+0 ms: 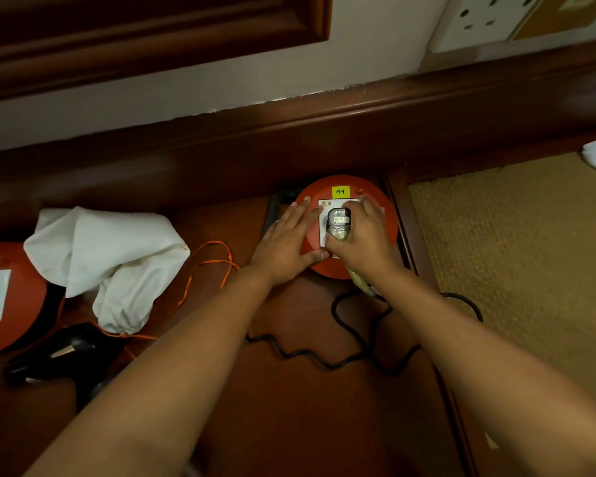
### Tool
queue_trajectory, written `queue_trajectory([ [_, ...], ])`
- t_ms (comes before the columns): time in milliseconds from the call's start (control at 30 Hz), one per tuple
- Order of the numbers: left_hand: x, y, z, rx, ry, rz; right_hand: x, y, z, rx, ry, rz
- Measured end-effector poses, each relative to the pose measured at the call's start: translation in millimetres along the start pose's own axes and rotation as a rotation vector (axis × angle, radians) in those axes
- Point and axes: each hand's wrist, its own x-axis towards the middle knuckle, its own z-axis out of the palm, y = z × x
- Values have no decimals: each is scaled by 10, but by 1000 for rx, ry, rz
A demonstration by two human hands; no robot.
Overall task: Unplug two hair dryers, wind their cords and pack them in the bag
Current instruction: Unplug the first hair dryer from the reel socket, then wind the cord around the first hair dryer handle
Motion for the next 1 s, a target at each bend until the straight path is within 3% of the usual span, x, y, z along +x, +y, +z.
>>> queue_trajectory([
  [167,19,-35,25,-9,18,11,-32,-27,-152,231,81,16],
  [433,-12,78,-2,57,-4,-49,-78,35,-202,176,-38,-40],
  [633,-311,415,80,-75,139,-208,-292,-74,-271,175,-53,16],
  [867,-1099,280,143,-52,157,-218,-941,-276,-220,46,-213,-73],
  [1000,-1758,1,168,-45,243,-352,-1240,-406,-13,-25,-344,-123],
])
